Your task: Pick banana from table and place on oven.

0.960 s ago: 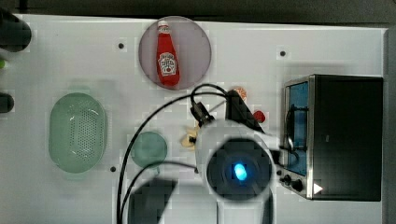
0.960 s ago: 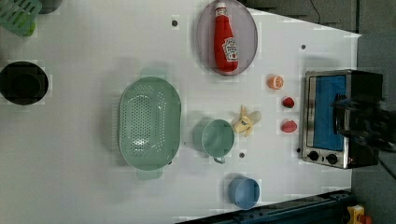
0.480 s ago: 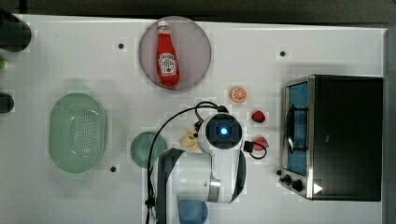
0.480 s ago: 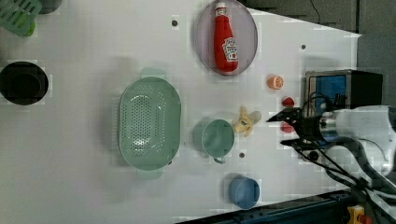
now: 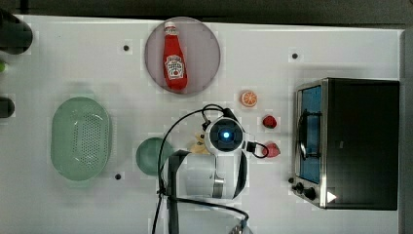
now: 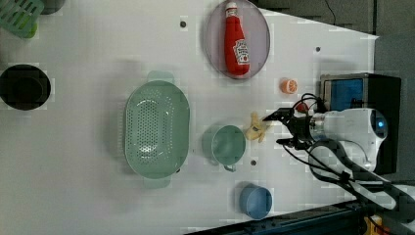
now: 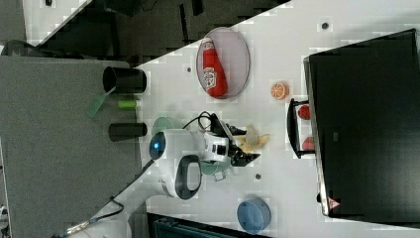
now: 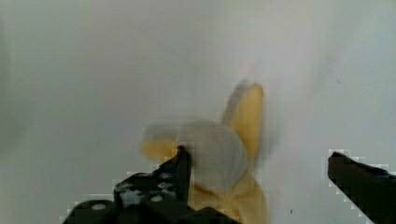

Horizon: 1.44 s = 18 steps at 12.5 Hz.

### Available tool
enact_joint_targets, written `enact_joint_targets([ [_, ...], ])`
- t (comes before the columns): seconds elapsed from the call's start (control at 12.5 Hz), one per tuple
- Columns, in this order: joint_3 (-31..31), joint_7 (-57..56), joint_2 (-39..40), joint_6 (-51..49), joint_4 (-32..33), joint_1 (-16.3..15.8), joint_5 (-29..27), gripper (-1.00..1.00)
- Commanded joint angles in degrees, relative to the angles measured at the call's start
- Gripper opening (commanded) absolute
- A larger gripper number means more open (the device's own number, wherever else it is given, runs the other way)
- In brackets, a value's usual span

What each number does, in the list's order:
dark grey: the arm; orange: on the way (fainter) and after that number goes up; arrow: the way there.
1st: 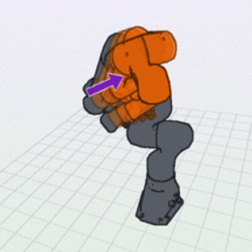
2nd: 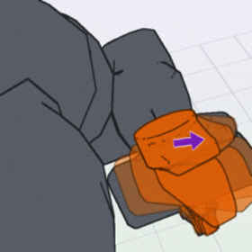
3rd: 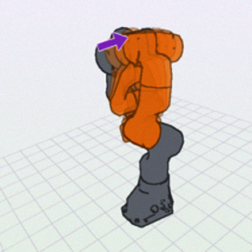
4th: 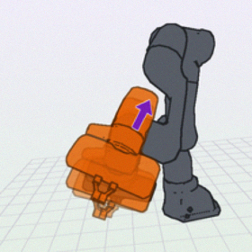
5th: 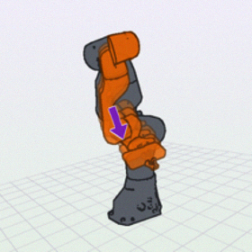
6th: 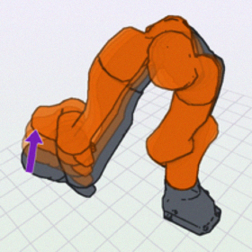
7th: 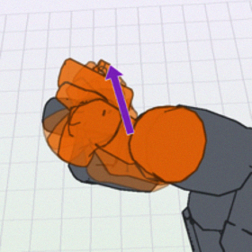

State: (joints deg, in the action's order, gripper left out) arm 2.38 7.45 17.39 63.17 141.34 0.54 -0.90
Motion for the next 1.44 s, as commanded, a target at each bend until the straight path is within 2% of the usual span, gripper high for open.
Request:
enact_joint_targets([
  [0.08, -0.45, 1.86, 1.63, 3.82, -0.32, 0.11, 0.40, 0.68],
  [0.32, -0.61, 1.87, 1.61, 4.37, 0.19, 0.08, 0.38, -0.06],
  [0.48, -0.87, 1.87, 1.51, 4.40, 0.20, 0.05, 0.38, -0.48],
  [0.56, -1.03, 1.87, 1.44, 4.39, 0.13, 0.05, 0.38, -0.57],
  [0.72, -1.34, 1.87, -0.22, 4.40, -0.05, 0.05, 0.38, -0.56],
  [0.96, -1.36, 1.87, -9.02, 0.84, -0.78, 0.06, 0.38, -0.57],
  [1.2, -1.61, 1.79, -19.04, -15.89, -6.02, -0.01, 0.38, -0.56],
  [1.44, -1.22, 1.77, -24.89, -35.04, -15.84, 0.12, 0.38, -0.57],
])
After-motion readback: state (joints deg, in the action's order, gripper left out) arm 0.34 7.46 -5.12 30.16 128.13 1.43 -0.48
